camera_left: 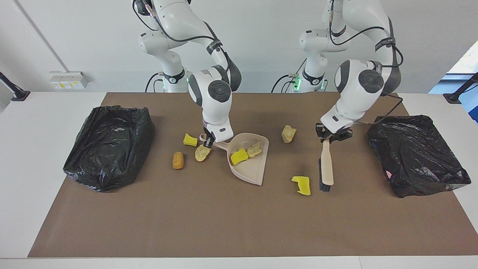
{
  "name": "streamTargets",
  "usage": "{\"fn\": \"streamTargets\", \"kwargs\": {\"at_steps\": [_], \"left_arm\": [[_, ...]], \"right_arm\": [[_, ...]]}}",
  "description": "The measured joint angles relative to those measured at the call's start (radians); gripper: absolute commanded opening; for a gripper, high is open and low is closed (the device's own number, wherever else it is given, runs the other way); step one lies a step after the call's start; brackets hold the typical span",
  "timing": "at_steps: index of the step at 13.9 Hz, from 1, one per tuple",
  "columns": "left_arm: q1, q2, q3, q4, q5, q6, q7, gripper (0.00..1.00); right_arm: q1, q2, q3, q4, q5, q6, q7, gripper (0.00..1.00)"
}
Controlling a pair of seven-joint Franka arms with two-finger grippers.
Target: Sweep and dump trash in bin
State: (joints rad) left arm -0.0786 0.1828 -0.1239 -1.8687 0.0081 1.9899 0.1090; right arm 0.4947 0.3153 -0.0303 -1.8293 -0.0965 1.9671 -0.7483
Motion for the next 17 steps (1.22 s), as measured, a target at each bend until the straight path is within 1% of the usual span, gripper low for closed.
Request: {"fn": "streamTargets", "kwargs": {"at_steps": [2,3,5,6,10,12,14,17], "left_arm": [[0.010,0.095,0.003,0.108,0.036,-0.001,0.007,0.00],[0.016,0.131,0.003,0.136,0.045,-0.003,0.014,0.00],[0.020,0.184,0.002,0.151,0.048,-0.009,0.040,0.00],[0.019,0.197,-0.001,0.150,0.048,-0.030,0.050,0.00],[0.005,0.201,-0.021,0.147,0.048,-0.163,0.127,0.00],[-0.002,0.193,-0.052,0.143,0.048,-0.227,0.155,0.00],[-0.007,0.183,-0.102,0.132,0.048,-0.275,0.159,0.00],[-0.012,0.145,-0.207,0.063,0.047,-0.294,0.144,0.00]], "right_arm": [[0.000,-0.003,0.000,-0.004,0.000,0.004,0.000,0.00],[0.000,-0.003,0.000,-0.005,0.000,0.004,0.000,0.00],[0.000,-0.003,0.000,-0.005,0.000,0.004,0.000,0.00],[0.000,-0.003,0.000,-0.005,0.000,0.004,0.000,0.00],[0.000,-0.003,0.000,-0.005,0.000,0.004,0.000,0.00],[0.000,-0.003,0.000,-0.005,0.000,0.004,0.000,0.00],[0.000,-0.003,0.000,-0.005,0.000,0.004,0.000,0.00],[0.000,-0.003,0.000,-0.005,0.000,0.004,0.000,0.00]]}}
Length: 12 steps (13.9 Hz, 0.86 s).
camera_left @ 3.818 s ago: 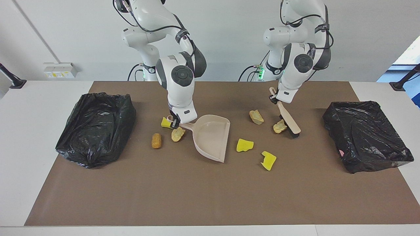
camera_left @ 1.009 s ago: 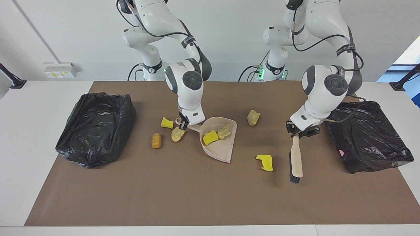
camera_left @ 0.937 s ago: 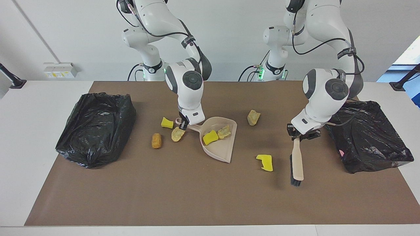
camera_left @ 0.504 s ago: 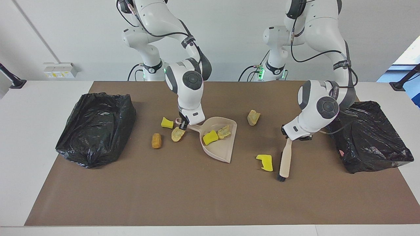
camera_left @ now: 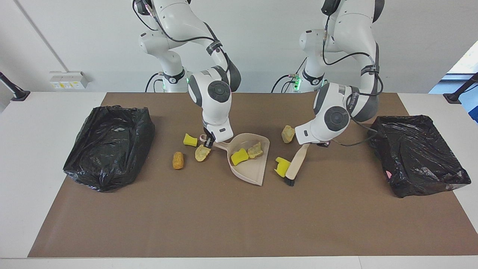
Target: Sweep and dump trash in bin
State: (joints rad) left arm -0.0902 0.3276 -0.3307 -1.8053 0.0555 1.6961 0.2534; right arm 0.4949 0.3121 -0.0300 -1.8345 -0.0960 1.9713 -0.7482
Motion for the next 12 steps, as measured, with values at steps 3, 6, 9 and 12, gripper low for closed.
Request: {"fn": "streamTargets", "kwargs": {"at_steps": [3,6,9,12], "left_arm": [[-0.005,-0.030,-0.101,-0.036,-0.008,0.002,-0.126,0.00],[-0.009,-0.044,-0.152,-0.026,-0.040,0.020,-0.239,0.00],[-0.008,-0.077,-0.153,-0.017,-0.065,0.018,-0.338,0.00],[-0.011,-0.120,-0.166,-0.019,-0.070,-0.038,-0.509,0.00]], "right_arm": [[0.000,0.000,0.000,0.000,0.000,0.000,0.000,0.00],[0.000,0.000,0.000,0.000,0.000,0.000,-0.005,0.00],[0.000,0.000,0.001,-0.001,0.000,0.000,-0.032,0.00],[-0.001,0.000,0.001,-0.004,0.000,0.000,-0.168,0.00]]}}
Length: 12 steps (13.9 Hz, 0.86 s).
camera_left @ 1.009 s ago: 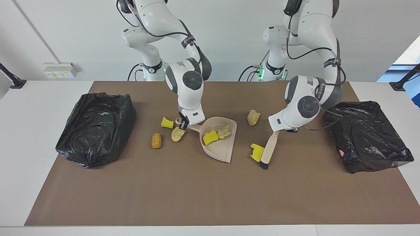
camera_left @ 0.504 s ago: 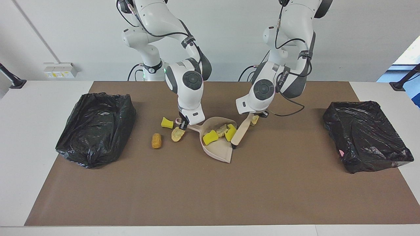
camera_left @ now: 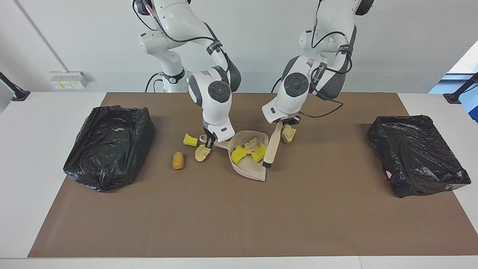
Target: Sweep and dump trash in bin
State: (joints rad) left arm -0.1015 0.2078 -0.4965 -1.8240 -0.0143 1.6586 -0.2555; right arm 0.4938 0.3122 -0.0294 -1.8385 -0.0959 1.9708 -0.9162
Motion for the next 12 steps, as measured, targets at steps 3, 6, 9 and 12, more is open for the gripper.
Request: {"fn": "streamTargets", "kwargs": {"at_steps": [3,6,9,12], "left_arm": [[-0.011,-0.060,-0.005,-0.040,0.000,-0.067,-0.180,0.00],[-0.013,-0.159,-0.004,-0.175,-0.001,-0.075,-0.342,0.00],[-0.004,-0.271,0.011,-0.350,-0.007,-0.055,-0.414,0.00],[0.019,-0.385,0.036,-0.538,-0.106,0.091,-0.459,0.00]], "right_arm": [[0.001,0.000,0.001,-0.002,0.000,0.000,-0.094,0.00],[0.003,0.000,0.004,-0.003,0.000,0.000,-0.159,0.00],[0.027,-0.001,0.007,-0.008,0.000,0.000,-0.192,0.00],[0.036,-0.012,0.007,-0.028,0.000,0.001,-0.207,0.00]]}}
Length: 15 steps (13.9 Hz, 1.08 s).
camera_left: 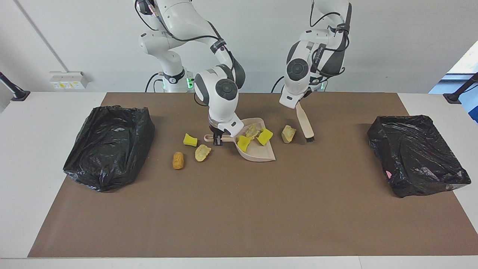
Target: Sweep and dump trash in bin
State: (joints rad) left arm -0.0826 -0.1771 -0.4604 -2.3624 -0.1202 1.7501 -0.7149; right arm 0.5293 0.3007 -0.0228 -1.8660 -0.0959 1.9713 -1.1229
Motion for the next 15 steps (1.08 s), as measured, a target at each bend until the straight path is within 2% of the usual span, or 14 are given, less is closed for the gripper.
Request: {"fn": "streamTargets", "kwargs": {"at_steps": [3,7,12,15], "left_arm": [[-0.006,-0.049,-0.002,-0.083,-0.059,0.098,-0.041,0.00],[-0.051,-0.052,-0.012,-0.087,-0.104,0.174,-0.068,0.00],[-0.115,-0.013,-0.016,-0.080,-0.155,0.275,-0.065,0.00],[-0.156,0.029,-0.016,-0.014,-0.157,0.293,-0.038,0.00]], "right_arm": [[-0.001,-0.008,-0.001,-0.011,0.000,0.000,0.000,0.00],[-0.003,-0.011,-0.002,-0.017,0.002,-0.001,0.013,0.00],[0.007,-0.021,0.001,-0.019,0.003,-0.034,0.137,0.00],[0.008,-0.021,0.001,-0.019,0.003,-0.037,0.146,0.00]]}}
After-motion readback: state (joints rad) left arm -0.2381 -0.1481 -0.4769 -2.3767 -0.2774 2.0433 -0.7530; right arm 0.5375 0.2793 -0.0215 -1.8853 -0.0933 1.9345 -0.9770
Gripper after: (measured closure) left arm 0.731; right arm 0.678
